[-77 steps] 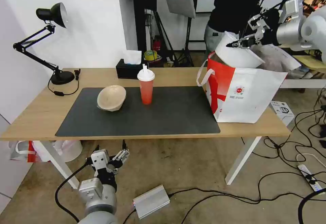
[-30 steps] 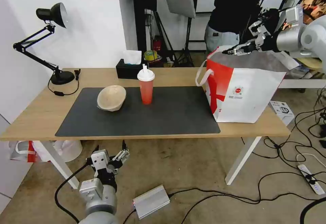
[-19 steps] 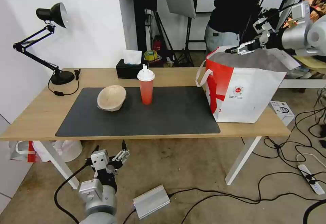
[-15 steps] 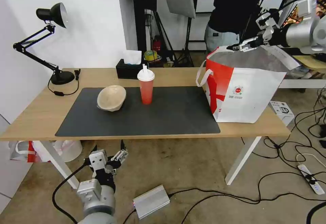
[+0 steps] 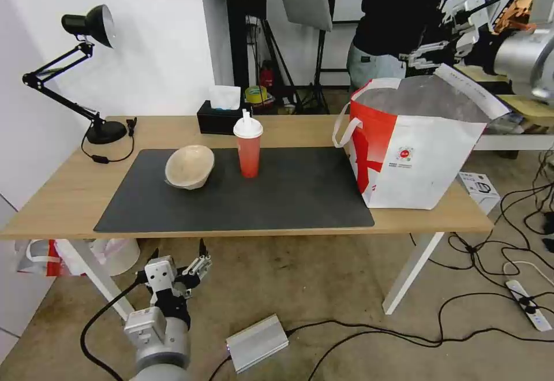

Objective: Pick up the trash from the table and place it into the takeout bag.

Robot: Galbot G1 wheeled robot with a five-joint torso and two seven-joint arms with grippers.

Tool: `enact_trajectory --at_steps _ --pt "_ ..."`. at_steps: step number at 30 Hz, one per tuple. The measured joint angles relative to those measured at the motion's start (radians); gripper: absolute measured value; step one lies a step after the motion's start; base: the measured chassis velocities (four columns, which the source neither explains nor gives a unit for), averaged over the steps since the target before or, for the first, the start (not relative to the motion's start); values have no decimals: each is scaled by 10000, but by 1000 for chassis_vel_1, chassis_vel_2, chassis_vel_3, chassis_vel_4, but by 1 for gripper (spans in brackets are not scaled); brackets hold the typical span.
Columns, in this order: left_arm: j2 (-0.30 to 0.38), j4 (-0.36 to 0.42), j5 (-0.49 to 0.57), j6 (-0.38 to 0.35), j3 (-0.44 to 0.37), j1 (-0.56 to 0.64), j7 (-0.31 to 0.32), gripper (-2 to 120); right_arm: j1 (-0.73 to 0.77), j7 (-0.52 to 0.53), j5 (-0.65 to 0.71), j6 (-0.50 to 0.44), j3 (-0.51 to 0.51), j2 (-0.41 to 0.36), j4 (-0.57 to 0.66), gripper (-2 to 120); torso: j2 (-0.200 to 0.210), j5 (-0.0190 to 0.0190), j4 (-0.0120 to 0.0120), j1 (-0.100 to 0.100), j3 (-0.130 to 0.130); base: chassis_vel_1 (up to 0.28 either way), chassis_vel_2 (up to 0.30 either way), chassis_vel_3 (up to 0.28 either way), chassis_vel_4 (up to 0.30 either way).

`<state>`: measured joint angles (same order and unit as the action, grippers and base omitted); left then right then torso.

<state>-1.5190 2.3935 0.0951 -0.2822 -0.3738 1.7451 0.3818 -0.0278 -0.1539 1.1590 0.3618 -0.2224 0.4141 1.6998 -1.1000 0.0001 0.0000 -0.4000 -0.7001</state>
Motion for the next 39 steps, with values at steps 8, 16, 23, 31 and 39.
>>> enact_trajectory --at_steps 8,16,23,31,39 --pt "-2 21 15 9 -20 -7 -4 100 3321 2090 198 -1647 2634 -491 2115 100 0 -1 1 0 1 0 0 0 0" --pt "2 19 16 10 31 -10 -9 100 5854 2937 122 -2754 4526 -703 3377 100 0 -1 -1 0 2 0 0 0 0" --pt "-33 -2 12 11 108 -9 -15 100 7213 4112 -100 -3863 5069 -608 4484 100 -1 -2 1 1 2 0 0 0 0" --pt "-24 3 -30 25 113 84 -19 100 8619 5024 -662 -4604 5475 -209 5510 100 0 -3 1 1 2 0 0 0 0" --pt "-94 43 -155 35 194 159 -27 100 11281 5805 -2289 -5234 6881 812 6331 100 -1 -1 -3 1 2 0 0 0 0"
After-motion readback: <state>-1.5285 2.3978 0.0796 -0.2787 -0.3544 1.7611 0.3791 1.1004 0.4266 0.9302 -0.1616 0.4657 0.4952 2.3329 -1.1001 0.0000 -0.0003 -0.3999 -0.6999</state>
